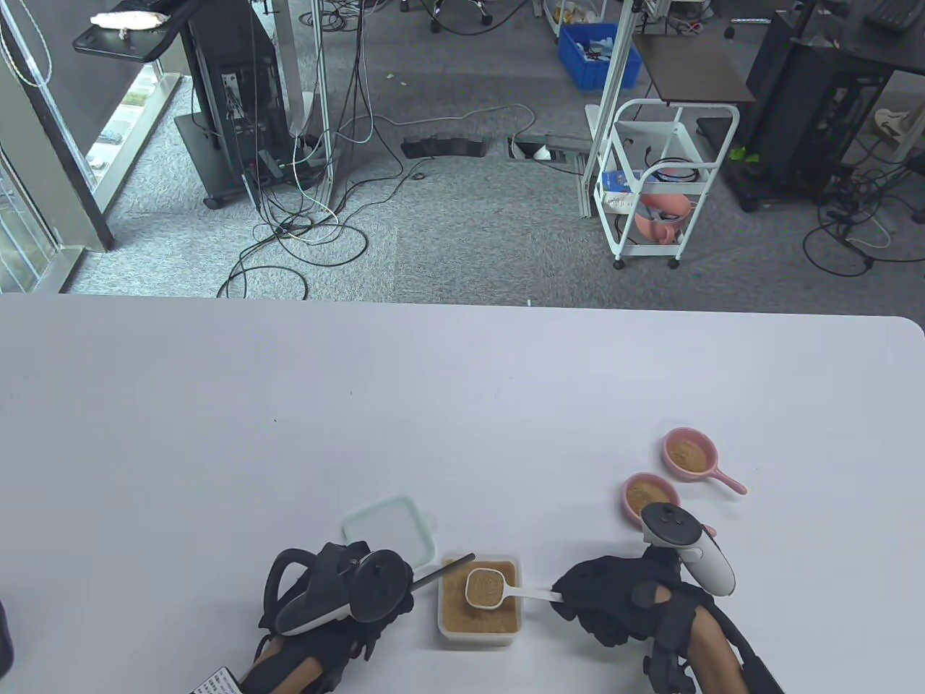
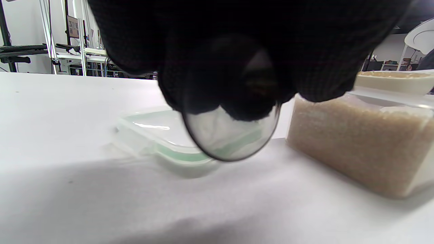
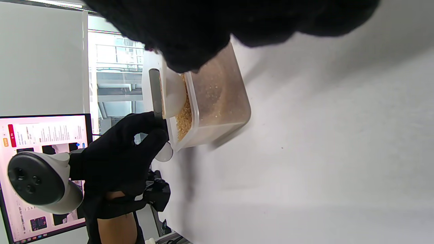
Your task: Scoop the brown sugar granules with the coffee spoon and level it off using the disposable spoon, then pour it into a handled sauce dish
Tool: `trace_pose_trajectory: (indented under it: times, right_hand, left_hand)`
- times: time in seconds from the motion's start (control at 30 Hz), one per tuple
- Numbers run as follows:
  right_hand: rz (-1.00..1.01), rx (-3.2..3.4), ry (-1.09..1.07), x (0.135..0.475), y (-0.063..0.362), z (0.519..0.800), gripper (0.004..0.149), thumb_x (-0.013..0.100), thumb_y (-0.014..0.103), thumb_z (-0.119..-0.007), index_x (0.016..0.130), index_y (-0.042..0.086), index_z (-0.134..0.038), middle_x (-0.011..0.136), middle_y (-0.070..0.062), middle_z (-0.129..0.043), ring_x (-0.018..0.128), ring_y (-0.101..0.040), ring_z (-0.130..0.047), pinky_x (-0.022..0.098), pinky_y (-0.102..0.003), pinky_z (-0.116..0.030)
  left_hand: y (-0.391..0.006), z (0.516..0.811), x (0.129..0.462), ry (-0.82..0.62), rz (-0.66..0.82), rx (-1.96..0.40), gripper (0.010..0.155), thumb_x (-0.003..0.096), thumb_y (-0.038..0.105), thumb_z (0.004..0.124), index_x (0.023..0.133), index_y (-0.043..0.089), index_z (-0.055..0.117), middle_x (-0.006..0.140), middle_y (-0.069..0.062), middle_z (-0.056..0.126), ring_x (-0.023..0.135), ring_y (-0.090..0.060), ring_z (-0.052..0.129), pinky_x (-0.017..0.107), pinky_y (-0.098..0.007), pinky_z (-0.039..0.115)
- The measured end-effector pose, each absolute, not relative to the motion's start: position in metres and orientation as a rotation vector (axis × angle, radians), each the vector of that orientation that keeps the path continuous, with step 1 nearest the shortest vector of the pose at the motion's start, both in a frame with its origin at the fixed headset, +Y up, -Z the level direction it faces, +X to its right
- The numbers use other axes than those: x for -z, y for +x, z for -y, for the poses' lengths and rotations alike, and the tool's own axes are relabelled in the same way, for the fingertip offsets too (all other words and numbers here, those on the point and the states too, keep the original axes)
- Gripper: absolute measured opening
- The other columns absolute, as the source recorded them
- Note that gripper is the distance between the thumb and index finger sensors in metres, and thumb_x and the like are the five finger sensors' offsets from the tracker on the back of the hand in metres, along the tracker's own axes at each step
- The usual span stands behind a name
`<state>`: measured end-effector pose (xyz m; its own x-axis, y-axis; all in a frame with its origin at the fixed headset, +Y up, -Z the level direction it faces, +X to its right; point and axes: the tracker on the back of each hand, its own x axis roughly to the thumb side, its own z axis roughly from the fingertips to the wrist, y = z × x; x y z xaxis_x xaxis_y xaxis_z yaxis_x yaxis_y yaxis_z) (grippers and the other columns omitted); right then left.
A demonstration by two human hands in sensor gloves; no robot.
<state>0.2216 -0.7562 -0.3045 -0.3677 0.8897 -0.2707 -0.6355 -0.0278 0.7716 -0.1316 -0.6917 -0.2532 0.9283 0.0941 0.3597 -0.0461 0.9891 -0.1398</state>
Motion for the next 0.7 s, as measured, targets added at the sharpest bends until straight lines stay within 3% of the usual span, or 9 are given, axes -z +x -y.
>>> trace_pose_trajectory:
  times: [0.27,0.5,0.7]
  right_hand:
    - [-1.033,-1.666,0.343,0.305,0.222,0.756,0.045,0.052,0.036,-0.076,0.084,0.007,-0.086,0.040,0.001,-0.096,0.018,-0.021,-0.091,0.041,-0.053,-0.077]
    - [-1.010,-1.670,0.335,0.305,0.222,0.755,0.045,0.052,0.036,-0.076,0.084,0.007,-0.086,0.040,0.001,-0.096,0.018,-0.021,-0.091,0.040,-0.053,-0.077]
    - [-1.009,-1.678,0.336,0.305,0.223,0.755,0.045,0.052,0.036,-0.076,0.084,0.007,-0.086,0.040,0.001,-0.096,0.018,-0.021,-0.091,0.041,-0.053,-0.077]
  left_hand:
    - [-0.153,0.675,0.258,-0.077,0.308,-0.137,0.041,0.0422,0.057,0.085,0.080,0.043,0.091,0.071,0.015,0.102,0.068,-0.013,0.104,0.068,-0.043,0.080]
    - [-0.219,0.655,0.271,0.011,0.062,-0.199,0.041,0.0430,0.056,0.085,0.081,0.044,0.091,0.074,0.015,0.100,0.072,-0.014,0.102,0.069,-0.045,0.078]
    - [-0.265,0.665,0.285,-0.010,-0.135,-0.160,0.040,0.0427,0.057,0.086,0.081,0.045,0.092,0.075,0.016,0.100,0.074,-0.015,0.102,0.070,-0.045,0.077]
